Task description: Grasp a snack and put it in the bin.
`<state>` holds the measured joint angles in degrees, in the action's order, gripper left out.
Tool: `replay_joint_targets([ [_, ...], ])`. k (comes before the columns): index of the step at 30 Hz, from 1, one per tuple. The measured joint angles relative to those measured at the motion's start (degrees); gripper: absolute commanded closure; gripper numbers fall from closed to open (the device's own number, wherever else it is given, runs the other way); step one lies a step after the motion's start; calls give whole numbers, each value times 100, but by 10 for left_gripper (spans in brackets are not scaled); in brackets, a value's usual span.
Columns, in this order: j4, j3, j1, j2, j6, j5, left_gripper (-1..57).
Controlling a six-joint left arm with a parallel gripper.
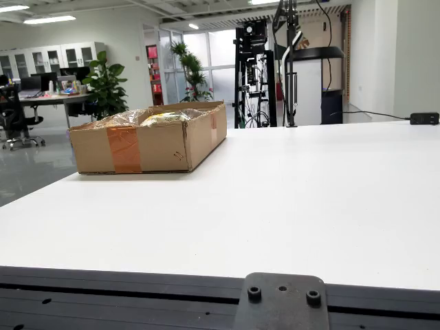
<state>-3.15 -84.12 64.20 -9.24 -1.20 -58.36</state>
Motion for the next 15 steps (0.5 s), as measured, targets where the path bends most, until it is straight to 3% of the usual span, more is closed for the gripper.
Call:
replay_joint_targets([
  [15, -15, 1, 522, -7, -80, 1, 562],
])
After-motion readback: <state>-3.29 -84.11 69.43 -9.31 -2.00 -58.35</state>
